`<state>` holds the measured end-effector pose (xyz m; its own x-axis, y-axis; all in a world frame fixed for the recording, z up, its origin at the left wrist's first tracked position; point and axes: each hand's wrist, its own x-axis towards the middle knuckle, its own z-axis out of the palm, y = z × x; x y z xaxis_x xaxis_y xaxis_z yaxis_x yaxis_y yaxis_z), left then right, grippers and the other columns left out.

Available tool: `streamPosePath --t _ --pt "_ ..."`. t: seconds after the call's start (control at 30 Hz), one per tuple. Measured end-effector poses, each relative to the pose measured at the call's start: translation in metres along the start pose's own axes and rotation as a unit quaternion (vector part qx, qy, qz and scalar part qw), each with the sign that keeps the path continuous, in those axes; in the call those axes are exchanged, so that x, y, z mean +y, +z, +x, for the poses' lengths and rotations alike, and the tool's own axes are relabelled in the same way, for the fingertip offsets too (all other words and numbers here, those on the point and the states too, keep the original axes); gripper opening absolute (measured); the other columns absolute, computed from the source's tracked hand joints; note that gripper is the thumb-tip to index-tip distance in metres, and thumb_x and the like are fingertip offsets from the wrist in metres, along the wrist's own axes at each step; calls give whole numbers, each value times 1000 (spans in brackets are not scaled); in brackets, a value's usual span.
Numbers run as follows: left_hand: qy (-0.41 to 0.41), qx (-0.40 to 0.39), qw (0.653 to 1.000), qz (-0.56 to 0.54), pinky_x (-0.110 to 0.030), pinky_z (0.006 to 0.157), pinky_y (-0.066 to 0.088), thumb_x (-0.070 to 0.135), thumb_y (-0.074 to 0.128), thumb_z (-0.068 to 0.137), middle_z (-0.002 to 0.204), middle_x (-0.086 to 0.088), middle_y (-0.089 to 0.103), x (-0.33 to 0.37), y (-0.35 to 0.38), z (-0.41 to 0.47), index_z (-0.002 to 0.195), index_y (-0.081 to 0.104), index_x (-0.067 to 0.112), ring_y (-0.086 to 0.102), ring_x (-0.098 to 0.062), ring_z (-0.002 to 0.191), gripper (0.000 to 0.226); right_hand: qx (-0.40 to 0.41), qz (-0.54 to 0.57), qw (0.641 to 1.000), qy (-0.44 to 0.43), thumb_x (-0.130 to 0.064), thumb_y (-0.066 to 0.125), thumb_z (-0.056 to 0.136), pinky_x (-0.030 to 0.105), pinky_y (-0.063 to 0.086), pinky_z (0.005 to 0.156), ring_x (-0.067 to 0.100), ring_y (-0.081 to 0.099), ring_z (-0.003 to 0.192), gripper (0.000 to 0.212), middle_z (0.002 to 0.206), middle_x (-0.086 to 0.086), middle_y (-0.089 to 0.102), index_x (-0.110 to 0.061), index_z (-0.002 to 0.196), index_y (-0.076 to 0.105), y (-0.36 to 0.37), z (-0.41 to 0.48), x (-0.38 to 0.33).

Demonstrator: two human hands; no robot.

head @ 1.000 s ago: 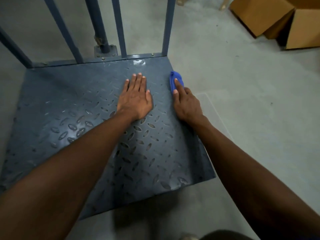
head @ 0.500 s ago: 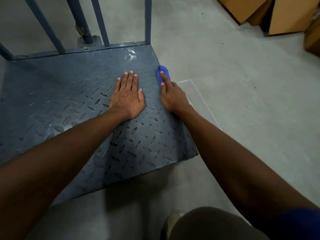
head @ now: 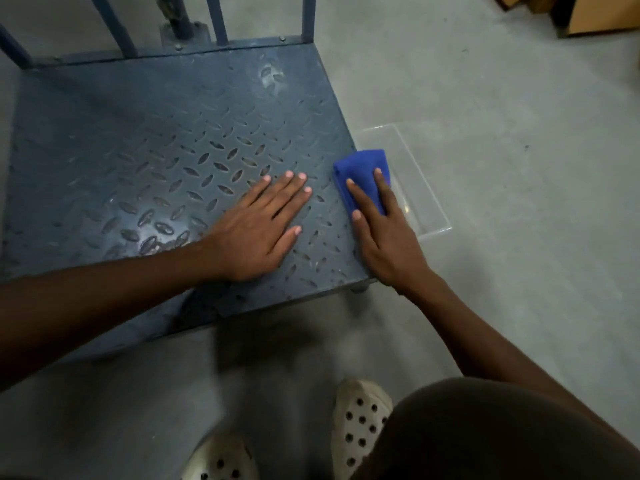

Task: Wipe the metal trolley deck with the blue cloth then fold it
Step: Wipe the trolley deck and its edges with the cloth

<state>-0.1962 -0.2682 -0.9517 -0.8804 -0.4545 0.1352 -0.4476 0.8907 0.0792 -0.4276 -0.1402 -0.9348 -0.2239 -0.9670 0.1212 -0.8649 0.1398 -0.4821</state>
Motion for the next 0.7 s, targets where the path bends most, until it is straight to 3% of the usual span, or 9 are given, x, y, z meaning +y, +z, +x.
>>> streamPosePath --t 0.17,0.27,0.33,0.4,0.5,0.6,0.7 --pt "-14 27 1000 -4 -49 134 10 48 25 111 178 -5 12 -15 -47 -13 170 15 14 4 -19 166 68 71 -98 989 -89 -40 29 115 51 14 134 18 14 164 53 177 7 19 -25 165 38 -35 -5 -7" --pt "-41 48 998 0 -50 134 10 48 25 112 178 -3 15 -14 -71 -8 170 19 18 7 -19 166 66 95 -134 982 -89 -43 25 115 46 9 136 12 3 162 54 178 3 16 -30 167 31 -48 -16 -10" --pt "-17 50 999 11 -50 134 9 48 24 113 178 -1 14 -7 -81 1 170 18 20 6 -19 166 64 100 -155 980 -73 -44 22 115 44 8 135 19 2 165 55 179 1 12 -32 169 25 -58 -36 -2" --pt "27 36 999 18 -50 134 7 49 23 113 178 0 11 4 -87 13 170 16 24 3 -18 166 64 88 -172 980 -47 -46 19 114 50 11 134 27 6 166 57 179 -1 10 -33 170 20 -71 -64 10" --pt "77 21 997 19 -50 134 4 52 22 112 178 1 9 29 -87 34 170 16 29 1 -20 166 63 63 -202 975 -73 -46 22 114 49 6 135 26 4 167 57 179 -3 11 -33 169 21 -82 -115 16" --pt "110 47 992 30 -53 133 10 51 24 113 178 0 15 42 -90 51 169 23 31 8 -25 166 59 28 -263 947 -181 -41 29 114 47 15 132 30 13 165 55 178 -3 17 -34 169 25 -81 -133 1" --pt "140 49 988 47 -52 133 9 49 25 112 178 -1 14 41 -92 58 169 23 32 9 -27 165 59 26 -265 935 -232 -41 34 114 48 23 129 33 18 164 53 176 -4 23 -35 167 30 -73 -118 -20"
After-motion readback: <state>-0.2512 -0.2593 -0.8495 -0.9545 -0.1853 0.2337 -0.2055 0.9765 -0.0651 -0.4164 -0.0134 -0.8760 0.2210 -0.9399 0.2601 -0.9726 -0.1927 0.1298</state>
